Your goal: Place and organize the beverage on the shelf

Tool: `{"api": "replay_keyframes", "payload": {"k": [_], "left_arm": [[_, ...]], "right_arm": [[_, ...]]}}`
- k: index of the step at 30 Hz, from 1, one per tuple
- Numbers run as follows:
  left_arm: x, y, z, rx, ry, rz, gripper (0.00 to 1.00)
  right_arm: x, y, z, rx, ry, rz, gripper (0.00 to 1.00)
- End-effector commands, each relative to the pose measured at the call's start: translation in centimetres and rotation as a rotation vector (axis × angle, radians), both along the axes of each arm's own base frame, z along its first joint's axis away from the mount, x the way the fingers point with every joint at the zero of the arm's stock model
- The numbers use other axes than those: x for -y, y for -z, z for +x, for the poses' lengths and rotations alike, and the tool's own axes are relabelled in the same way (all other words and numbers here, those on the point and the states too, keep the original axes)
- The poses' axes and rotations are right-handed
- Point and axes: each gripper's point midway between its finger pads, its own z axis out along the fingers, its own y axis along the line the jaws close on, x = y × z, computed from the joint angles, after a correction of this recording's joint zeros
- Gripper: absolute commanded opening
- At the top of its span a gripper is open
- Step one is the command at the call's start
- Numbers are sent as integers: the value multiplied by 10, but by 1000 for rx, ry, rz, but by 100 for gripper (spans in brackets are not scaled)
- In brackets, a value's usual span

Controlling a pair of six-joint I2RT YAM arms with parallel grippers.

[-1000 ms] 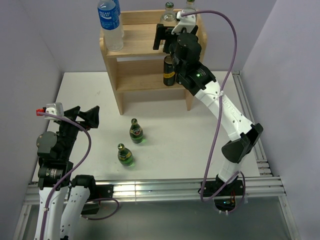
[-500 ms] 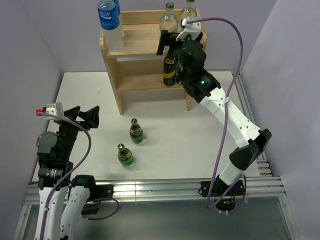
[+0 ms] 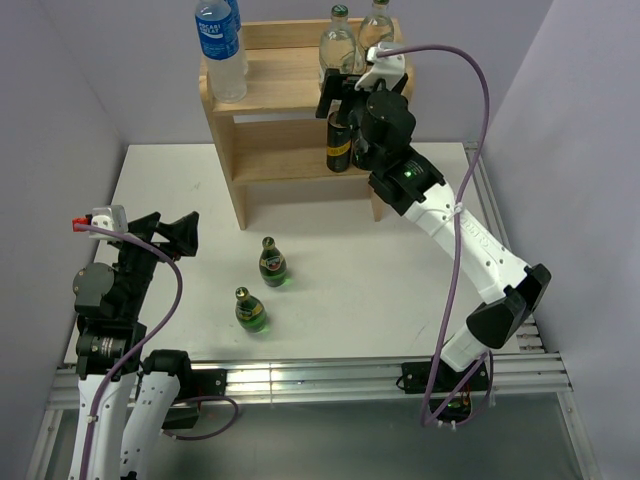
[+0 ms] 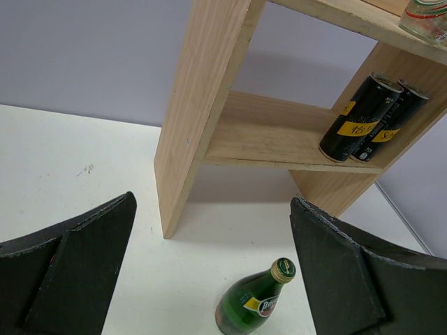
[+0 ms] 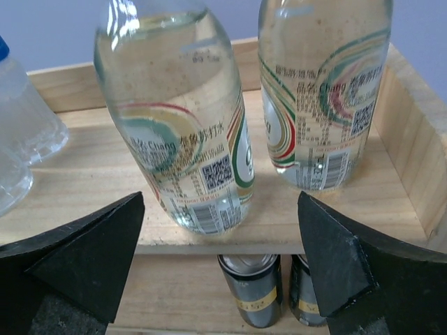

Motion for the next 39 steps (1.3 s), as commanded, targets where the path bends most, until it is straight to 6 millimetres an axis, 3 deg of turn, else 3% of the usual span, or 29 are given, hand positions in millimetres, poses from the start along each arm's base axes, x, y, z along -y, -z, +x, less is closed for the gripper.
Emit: {"api": "replay_keyframes", "payload": {"k": [1,10,22,39], "left_arm": [[1,-9,-4,38,8,6,99],[1,-9,-4,39,11,7,99],[1,-9,-5,42,11,9,99],[1,-10,-6,43,11,8,99]], "right_arm": [[7,-23,-14,65,3,66,97],[1,-18,-2,57,26,39,84],[-9,-15,15,56,41,19,82],[-6,-14,35,50,80,10,80]]}}
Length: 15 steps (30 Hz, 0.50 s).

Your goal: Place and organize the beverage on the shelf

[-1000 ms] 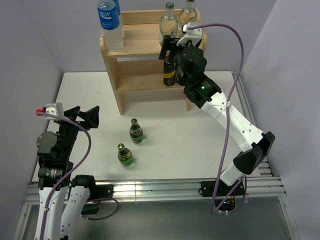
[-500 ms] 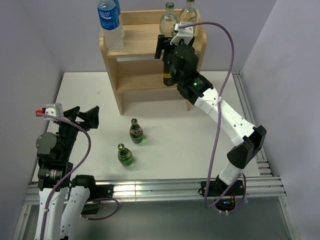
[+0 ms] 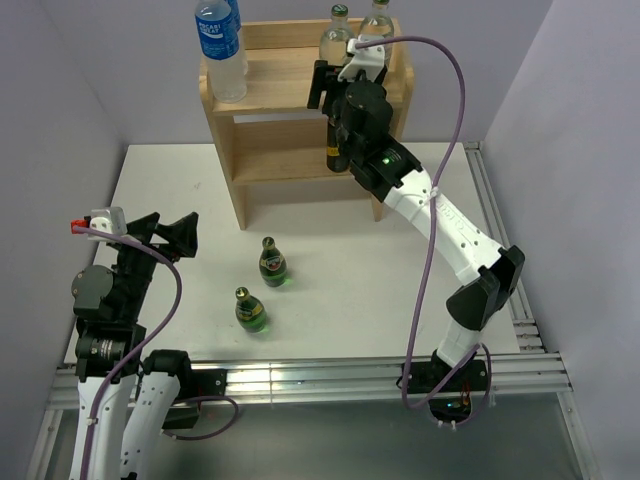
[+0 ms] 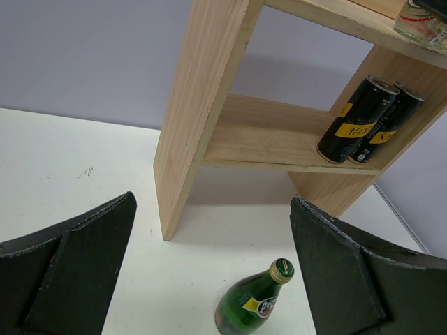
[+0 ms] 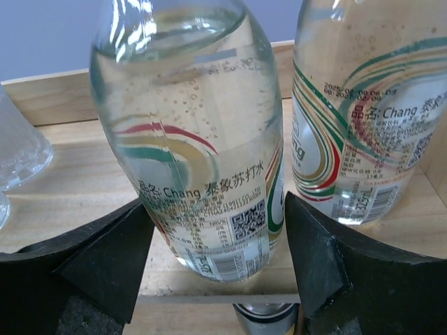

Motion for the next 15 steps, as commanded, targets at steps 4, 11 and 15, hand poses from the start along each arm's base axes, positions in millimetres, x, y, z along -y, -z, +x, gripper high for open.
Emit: {"api": "replay_keyframes", "payload": {"k": [4,11,15], "left_arm": [[1,-7,-2,32,9,10,99],[1,-7,-2,32,10,10,99],[1,-7,-2,32,10,10,99]], "right_arm": [[10,-23,8,50,34,28,80],[13,-18,5,43,29,29,100],[15,-17,4,42,34,30,100]]}}
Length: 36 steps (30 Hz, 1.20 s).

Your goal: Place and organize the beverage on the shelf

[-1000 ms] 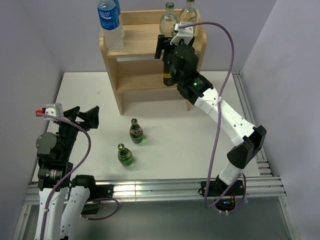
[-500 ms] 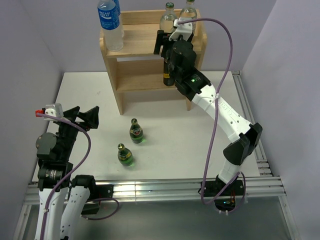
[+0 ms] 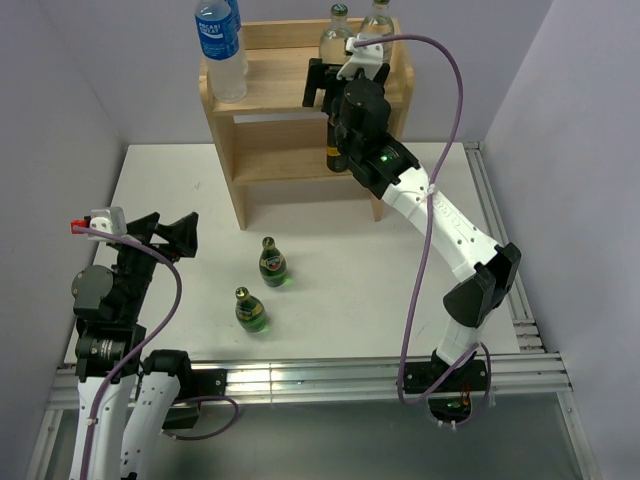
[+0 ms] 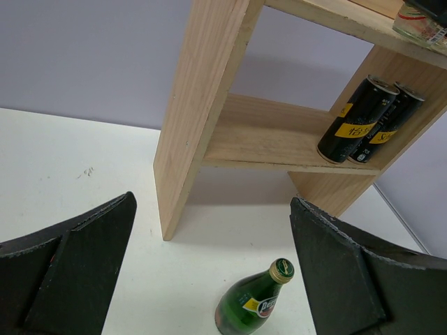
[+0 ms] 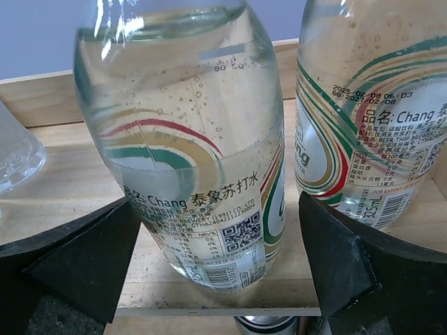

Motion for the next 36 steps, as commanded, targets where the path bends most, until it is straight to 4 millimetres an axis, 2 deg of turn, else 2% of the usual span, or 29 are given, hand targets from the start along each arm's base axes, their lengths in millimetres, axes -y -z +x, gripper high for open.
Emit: {"api": "replay_keyframes", "payload": {"k": [1,11,24,36], "left_arm": [[1,-7,-2,30,10,10,99],[1,-6,-2,29,10,10,99],[1,-6,-1,29,7,10,99],[0,-6,-1,28,3,7,99]], "right_arm": [[16,-18,-6,42,32,31,100],[21,-16,-19,38,18,44,100],[28,-23,-40,51,6,66,100],[33,-13,-52,37,-7,76,100]]}}
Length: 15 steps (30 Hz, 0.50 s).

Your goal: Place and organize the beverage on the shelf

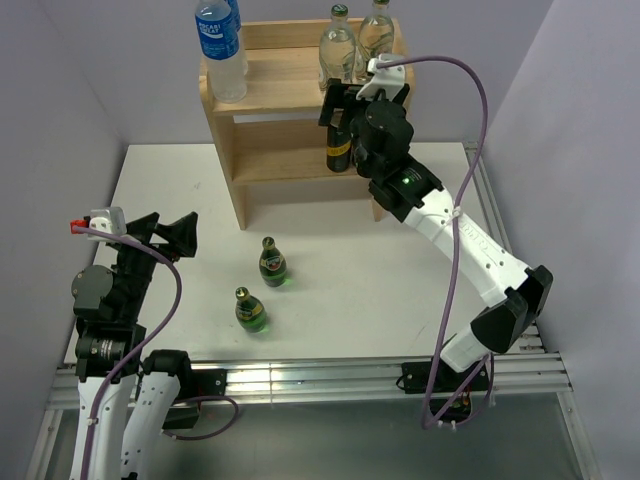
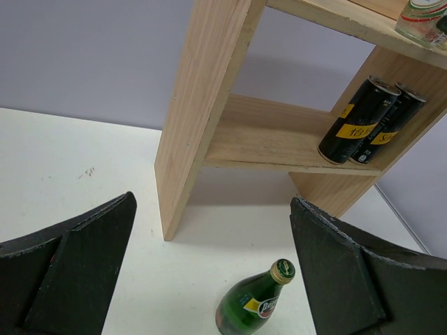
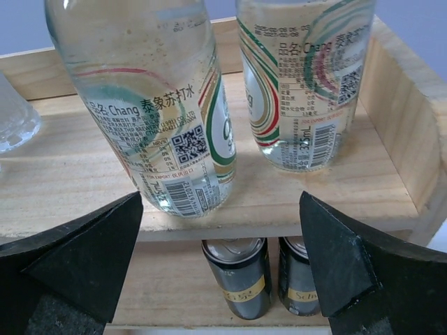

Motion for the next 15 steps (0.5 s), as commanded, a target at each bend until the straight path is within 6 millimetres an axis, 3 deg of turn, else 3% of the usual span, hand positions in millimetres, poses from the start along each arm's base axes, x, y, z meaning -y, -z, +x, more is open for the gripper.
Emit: {"api": "replay_keyframes", "payload": {"k": [1,8,15], "left_arm": [[1,-6,-1,28,8,9,99],[0,-7,-1,29,4,7,99],[-2,-6,-1,28,-4,6,99]], "right_arm": [[9,-25,-16,58,1,71,100],[15,-20,-38,52,-14,97,100],[24,-6,-89,33,-38,126,100]]}}
